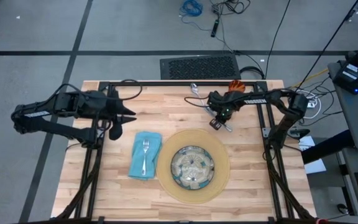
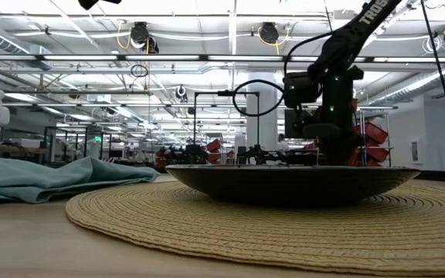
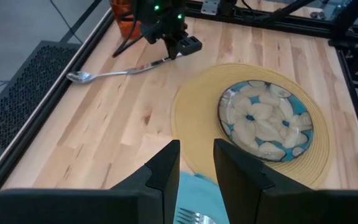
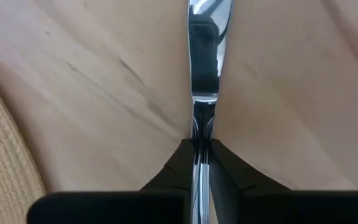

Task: Set table place
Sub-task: Put the silver knife to the right of the brown mat

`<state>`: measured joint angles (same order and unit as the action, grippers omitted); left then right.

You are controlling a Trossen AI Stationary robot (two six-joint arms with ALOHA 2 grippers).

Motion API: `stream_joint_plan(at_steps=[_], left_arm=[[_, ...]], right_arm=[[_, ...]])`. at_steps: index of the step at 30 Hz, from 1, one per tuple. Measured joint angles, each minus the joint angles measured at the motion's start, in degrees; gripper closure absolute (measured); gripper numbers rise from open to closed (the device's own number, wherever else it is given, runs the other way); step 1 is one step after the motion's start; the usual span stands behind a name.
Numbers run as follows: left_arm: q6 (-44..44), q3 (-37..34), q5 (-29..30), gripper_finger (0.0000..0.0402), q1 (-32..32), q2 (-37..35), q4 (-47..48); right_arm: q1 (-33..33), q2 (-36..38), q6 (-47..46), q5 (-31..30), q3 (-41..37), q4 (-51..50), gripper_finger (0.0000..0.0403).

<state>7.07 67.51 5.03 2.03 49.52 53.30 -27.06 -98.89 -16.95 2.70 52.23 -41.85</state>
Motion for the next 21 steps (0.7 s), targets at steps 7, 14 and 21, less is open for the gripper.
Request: stream_joint_plan(at_steps=[7, 14, 21], left_arm=[[-0.5, -1.4, 1.3, 0.0318, -1.9, 0.0, 0.0], [-3.7, -3.6, 3.2, 0.0318, -3.0, 0.0, -0.5], [-7.0, -5.7, 9.5, 0.0318, -2.9, -0.4, -0.1]], right_arm=[[4.2, 0.1, -7.2, -0.5, 0.0, -2.7, 0.0390], [10.5, 0.3, -17.6, -0.8, -0.7, -4.3, 0.0390], [18.1, 3.5, -30.2, -3.5, -4.9, -1.2, 0.0390]])
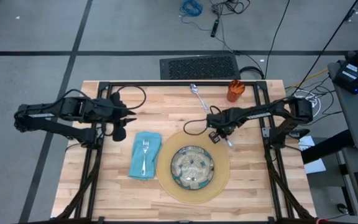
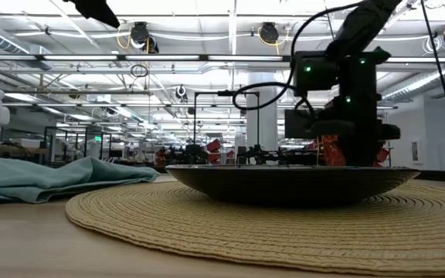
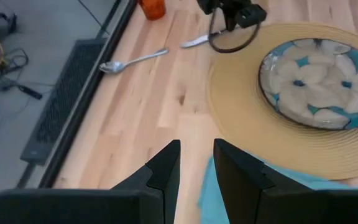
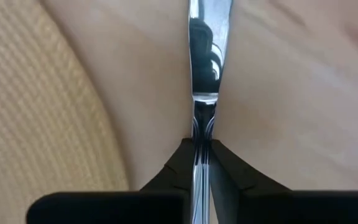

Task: Set table place
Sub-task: Put the silver knife to the right of the brown mat

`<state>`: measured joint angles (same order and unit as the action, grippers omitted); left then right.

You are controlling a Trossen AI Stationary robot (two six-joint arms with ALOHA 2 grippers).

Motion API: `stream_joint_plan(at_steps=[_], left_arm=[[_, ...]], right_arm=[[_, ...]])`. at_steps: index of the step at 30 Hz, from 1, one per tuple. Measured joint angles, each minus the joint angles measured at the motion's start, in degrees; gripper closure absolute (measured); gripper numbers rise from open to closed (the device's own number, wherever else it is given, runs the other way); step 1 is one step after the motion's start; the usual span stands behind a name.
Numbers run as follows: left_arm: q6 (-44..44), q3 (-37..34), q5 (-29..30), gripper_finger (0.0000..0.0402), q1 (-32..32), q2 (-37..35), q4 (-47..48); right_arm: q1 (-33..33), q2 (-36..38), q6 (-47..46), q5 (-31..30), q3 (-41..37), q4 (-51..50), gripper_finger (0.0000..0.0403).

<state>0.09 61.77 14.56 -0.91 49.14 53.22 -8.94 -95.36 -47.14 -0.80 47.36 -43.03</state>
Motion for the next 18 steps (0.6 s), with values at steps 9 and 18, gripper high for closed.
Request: stream_joint_plan(at_steps=[9, 18], left_arm=[[-2.1, 0.0, -4.3, 0.0318, 0.0, -2.1, 0.7], [-3.5, 0.0, -8.0, 0.0318, 0.0, -4.7, 2.3]], right_arm=[[5.4, 10.3, -17.5, 0.8, -10.7, 8.8, 0.0391], [19.5, 13.0, -37.4, -4.9, -14.6, 13.4, 0.0393]])
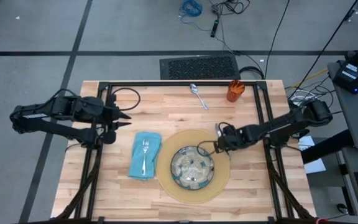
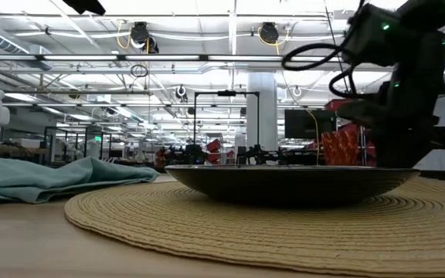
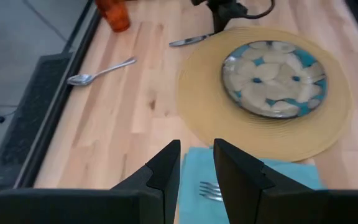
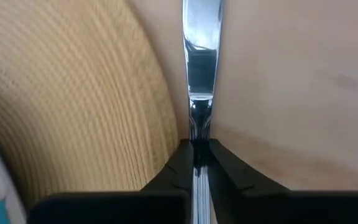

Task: Set table place
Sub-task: Put the silver knife to the right of the brown mat

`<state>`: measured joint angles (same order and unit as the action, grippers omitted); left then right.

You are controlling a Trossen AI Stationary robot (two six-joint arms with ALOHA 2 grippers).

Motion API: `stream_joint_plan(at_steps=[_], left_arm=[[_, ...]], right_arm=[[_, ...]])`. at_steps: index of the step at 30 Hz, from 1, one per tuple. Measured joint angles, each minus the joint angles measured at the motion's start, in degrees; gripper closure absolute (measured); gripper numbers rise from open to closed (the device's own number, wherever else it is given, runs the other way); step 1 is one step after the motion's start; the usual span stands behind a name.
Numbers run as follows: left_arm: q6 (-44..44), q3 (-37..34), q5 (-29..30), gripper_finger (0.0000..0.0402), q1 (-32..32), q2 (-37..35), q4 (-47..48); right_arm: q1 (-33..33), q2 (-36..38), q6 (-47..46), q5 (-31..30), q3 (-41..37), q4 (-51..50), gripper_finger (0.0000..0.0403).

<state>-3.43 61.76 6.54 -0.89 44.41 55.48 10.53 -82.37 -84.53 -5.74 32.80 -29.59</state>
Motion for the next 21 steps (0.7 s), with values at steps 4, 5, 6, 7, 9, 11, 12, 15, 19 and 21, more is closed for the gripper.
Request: stream_joint_plan(at_steps=[4, 5, 6, 7, 9, 11, 12, 15, 19, 21], left_arm=[[-0.3, 0.0, -2.6, 0.0318, 0.0, -0.7, 0.2], [-0.4, 0.0, -3.4, 0.0318, 0.0, -0.7, 0.4], [-0.5, 0.0, -3.8, 0.0318, 0.0, -0.8, 0.7], [-0.5, 0.0, -4.2, 0.0318, 0.0, -0.8, 0.9], [-0.7, 0.0, -4.9, 0.0318, 0.0, -0.8, 1.2], [-1.5, 0.0, -5.3, 0.0318, 0.0, -0.8, 1.3], [-1.5, 0.0, -5.6, 0.0318, 0.0, -0.8, 1.3], [-1.9, 0.0, -6.3, 0.0318, 0.0, -0.8, 1.3], [-2.0, 0.0, -6.4, 0.0318, 0.0, -0.8, 1.3], [-2.3, 0.0, -6.4, 0.0318, 0.0, -0.8, 1.3]], right_arm=[[4.5, 0.0, -4.6, -0.1, 0.0, -0.1, 0.0394], [5.6, 0.0, -5.7, -0.1, 0.0, -0.3, 0.0394], [6.5, 0.0, -6.8, 0.0, 0.0, -0.5, 0.0394], [7.4, 0.0, -7.9, -0.1, 0.0, -0.8, 0.0394], [9.0, 0.0, -9.7, -0.2, 0.0, -1.4, 0.0394], [10.7, 0.0, -11.6, -0.2, 0.1, -2.3, 0.0394], [11.6, 0.0, -12.8, -0.3, 0.1, -2.6, 0.0394], [14.2, 0.0, -16.9, -0.4, 0.1, -3.2, 0.0394], [18.8, 0.0, -23.1, -1.8, 0.1, -3.7, 0.0394], [20.8, 0.0, -26.8, -3.2, 0.1, -3.3, 0.0394]])
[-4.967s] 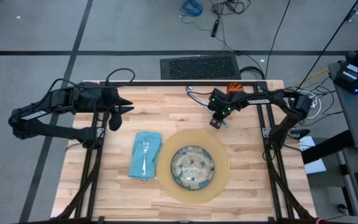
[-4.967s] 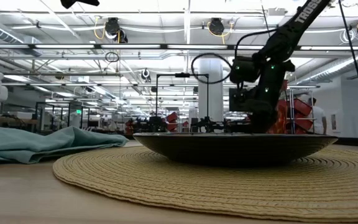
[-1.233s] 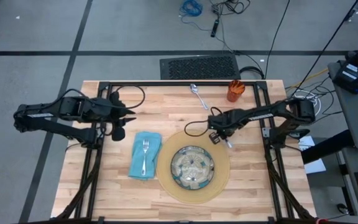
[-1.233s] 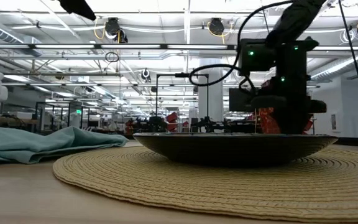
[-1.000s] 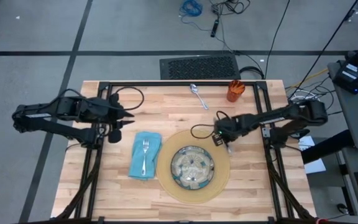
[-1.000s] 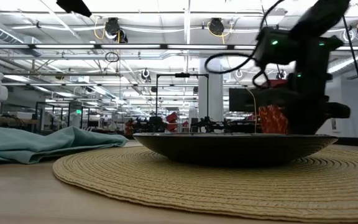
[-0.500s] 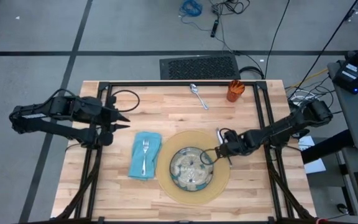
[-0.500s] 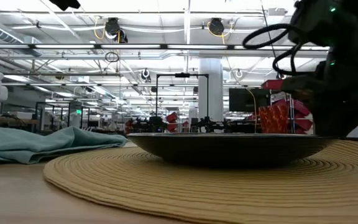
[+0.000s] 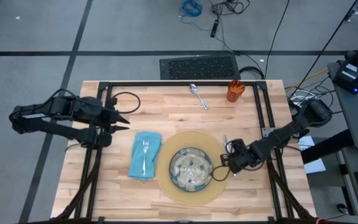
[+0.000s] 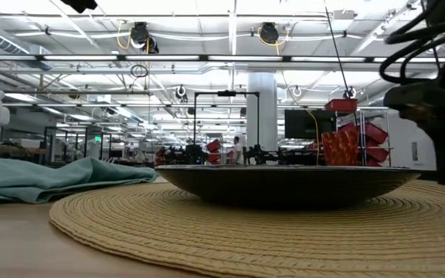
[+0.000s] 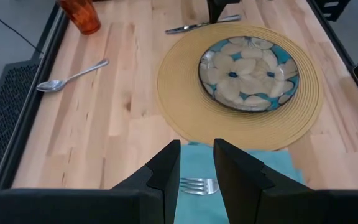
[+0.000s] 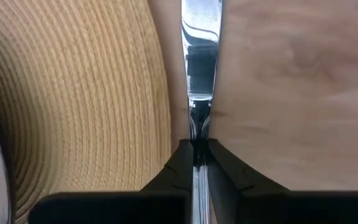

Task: Set table place
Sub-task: Put the silver knife to the right of the brown mat

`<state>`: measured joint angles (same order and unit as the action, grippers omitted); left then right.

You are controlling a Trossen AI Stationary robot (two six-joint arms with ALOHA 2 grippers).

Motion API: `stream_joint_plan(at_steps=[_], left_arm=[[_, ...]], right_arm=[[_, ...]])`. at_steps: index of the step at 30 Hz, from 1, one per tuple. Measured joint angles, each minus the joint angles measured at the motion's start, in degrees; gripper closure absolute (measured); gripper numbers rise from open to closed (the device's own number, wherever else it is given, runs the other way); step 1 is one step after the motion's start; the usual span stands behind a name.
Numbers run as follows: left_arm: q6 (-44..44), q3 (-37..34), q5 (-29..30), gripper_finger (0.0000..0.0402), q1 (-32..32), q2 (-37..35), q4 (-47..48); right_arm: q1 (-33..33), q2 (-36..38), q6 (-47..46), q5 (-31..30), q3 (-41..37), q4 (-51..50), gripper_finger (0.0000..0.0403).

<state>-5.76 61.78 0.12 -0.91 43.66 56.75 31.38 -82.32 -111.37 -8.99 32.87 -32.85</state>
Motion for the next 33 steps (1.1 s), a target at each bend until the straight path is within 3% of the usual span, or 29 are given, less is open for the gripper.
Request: stream_joint_plan(at_steps=[5, 12, 33], left_arm=[[-0.6, 0.0, 0.0, 0.0318, 0.0, 0.0, 0.0], [0.8, 0.0, -2.2, 0.0318, 0.0, 0.0, 0.0], [0.9, 0.0, -2.3, 0.0318, 0.0, 0.2, -0.7]], right_arm=[[3.5, -0.4, -4.1, -0.5, 1.3, -1.2, 0.0394], [6.8, -0.5, -8.0, 4.1, 2.2, -2.6, 0.0394], [7.4, -4.8, -8.8, 4.7, 8.0, -2.9, 0.0385]])
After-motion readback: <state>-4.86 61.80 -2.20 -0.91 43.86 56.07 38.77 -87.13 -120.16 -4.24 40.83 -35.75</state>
